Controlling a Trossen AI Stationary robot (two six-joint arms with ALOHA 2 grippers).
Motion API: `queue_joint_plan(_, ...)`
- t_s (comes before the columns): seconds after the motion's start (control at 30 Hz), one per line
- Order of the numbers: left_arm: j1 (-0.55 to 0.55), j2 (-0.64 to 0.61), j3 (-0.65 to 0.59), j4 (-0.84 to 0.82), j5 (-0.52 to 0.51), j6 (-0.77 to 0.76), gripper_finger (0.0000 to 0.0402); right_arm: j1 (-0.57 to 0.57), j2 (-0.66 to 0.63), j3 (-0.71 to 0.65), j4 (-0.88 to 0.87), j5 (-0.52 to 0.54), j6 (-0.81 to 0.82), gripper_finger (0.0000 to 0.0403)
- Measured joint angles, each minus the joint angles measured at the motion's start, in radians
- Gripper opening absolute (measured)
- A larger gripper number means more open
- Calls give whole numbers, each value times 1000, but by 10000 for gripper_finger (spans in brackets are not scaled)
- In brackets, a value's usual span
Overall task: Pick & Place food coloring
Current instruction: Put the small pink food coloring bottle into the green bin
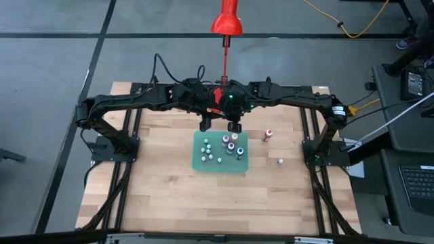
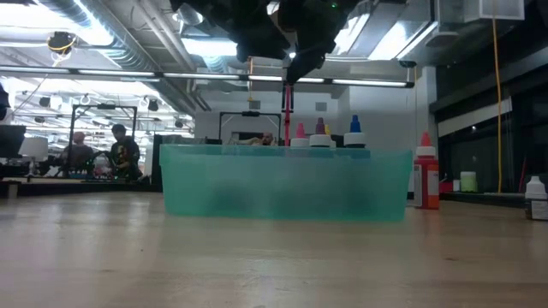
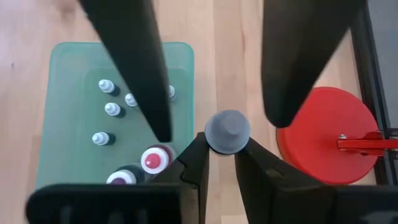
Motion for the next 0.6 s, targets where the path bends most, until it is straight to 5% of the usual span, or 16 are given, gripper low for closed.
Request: queue_joint_plan(0.6,-19,68,-2,9,-31,6,145,0,0,-2,-6,-4,7,69)
